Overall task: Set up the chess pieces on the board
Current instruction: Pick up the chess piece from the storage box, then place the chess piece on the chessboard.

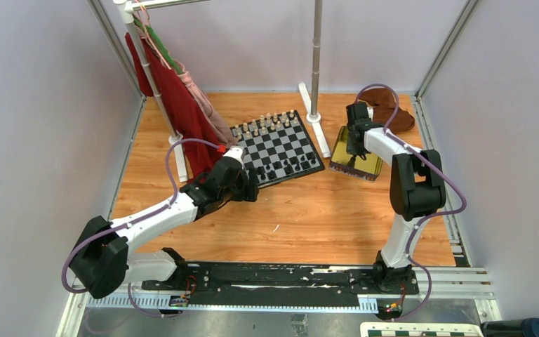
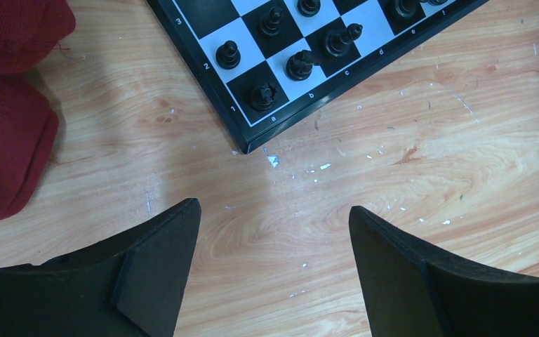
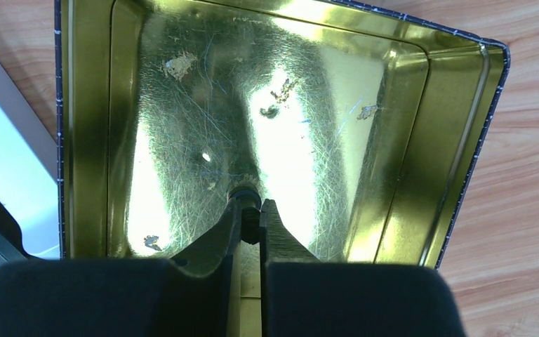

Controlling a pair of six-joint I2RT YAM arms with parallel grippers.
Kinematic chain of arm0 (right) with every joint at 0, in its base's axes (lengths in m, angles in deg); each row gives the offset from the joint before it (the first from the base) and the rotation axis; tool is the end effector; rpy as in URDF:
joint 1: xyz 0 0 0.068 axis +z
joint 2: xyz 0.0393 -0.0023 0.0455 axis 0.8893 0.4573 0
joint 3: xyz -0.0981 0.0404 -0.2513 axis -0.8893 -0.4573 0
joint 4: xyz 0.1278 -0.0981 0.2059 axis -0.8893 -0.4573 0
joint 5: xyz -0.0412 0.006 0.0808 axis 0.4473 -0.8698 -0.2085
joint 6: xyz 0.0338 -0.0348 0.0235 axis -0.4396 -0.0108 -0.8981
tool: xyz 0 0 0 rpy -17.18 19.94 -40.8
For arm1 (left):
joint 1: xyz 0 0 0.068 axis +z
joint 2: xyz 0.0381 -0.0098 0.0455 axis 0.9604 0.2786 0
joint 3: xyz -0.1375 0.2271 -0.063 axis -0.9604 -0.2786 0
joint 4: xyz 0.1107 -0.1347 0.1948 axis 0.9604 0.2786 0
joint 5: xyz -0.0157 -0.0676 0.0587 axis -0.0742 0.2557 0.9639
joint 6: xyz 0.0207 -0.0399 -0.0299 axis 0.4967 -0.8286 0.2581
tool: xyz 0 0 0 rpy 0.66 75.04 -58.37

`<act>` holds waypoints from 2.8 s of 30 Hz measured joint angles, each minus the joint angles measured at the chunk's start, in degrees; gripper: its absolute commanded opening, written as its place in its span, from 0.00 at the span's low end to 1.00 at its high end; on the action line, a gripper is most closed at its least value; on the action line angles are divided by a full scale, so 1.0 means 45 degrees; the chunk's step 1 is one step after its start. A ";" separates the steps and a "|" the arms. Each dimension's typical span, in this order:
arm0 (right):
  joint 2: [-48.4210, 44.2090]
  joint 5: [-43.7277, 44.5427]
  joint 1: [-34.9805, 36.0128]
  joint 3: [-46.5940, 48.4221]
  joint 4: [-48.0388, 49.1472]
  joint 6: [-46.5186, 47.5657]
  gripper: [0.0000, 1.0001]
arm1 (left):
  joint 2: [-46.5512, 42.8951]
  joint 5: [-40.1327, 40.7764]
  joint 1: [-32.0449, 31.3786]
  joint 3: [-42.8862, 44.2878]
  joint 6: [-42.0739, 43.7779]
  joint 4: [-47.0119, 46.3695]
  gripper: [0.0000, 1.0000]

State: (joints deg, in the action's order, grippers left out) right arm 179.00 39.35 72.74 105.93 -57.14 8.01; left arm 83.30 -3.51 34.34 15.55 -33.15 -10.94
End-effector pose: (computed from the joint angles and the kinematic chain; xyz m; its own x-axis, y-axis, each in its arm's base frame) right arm 0.3977 0.0599 0.2012 -0.7538 0.1125 -0.6474 0.1958 0.9789 -0.0578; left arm 0.1973 -0.1540 0.2142 -0.6969 -0.0446 -0.7158 0.2036 0.9447 -0.2571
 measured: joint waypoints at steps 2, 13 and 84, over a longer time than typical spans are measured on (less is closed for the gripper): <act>-0.0010 -0.0005 0.0000 0.0000 0.0000 0.0039 0.00 | 0.0000 0.0010 0.0000 0.0000 -0.0005 -0.0005 0.83; -0.0899 0.0010 0.0000 0.0000 -0.0199 0.0291 0.00 | -0.0534 0.0107 0.0000 0.0000 -0.0165 0.0010 0.83; 0.1239 -0.0340 0.7762 0.4158 -0.2433 0.1239 0.00 | -0.4998 0.2341 0.0000 -0.1001 -0.2215 0.2263 1.00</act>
State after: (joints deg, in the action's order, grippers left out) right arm 184.58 37.82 107.67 124.64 -68.09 13.58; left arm 60.81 7.03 34.34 11.05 -43.11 -0.76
